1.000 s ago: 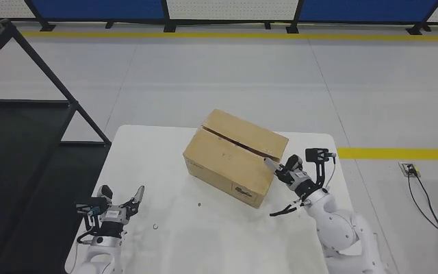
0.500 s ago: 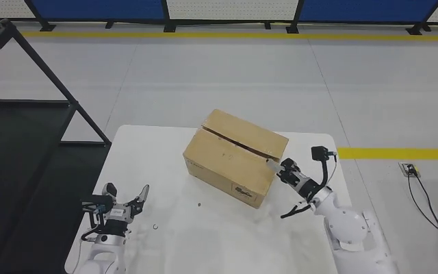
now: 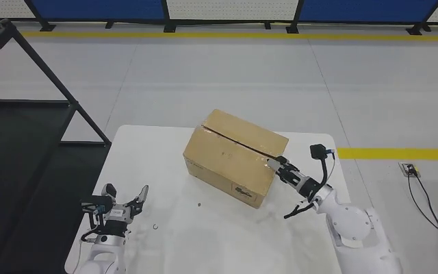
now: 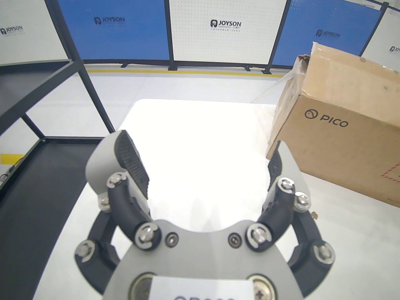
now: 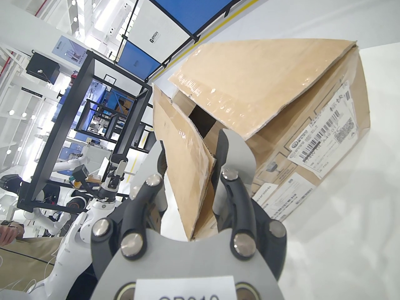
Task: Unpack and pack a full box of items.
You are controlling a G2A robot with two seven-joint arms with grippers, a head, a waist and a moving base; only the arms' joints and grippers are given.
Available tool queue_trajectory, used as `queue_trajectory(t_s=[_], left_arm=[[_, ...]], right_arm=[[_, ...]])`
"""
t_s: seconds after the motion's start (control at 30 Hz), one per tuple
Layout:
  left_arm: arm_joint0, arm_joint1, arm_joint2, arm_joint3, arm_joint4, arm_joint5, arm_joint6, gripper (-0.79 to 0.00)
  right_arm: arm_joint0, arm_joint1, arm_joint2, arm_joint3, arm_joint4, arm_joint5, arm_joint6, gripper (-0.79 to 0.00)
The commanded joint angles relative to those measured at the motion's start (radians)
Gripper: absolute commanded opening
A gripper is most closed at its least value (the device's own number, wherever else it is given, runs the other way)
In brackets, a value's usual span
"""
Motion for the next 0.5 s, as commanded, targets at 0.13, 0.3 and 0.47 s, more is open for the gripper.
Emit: queue_trajectory(t_s=[0.13,0.3,0.47], left_arm=[[-0.001,-0.001,0.000,0.002,0.000,0.001,0.002,0.000],[-0.002,-0.002,-0.001,0.003,0.003,-0.001,0.000,0.000],[-0.004,-0.003,-0.001,0.004,0.008,-0.001,0.000,0.000]], right_arm=[[0.004,0.008,-0.015,0.010,0.002,-0.009,0.033,-0.551],[-0.007,0.015,-0.018,0.003,0.015,-0.032,0.048,-0.785],[-0.034,0.023,-0.011,-0.016,0.037,-0.067,0.064,-0.785]])
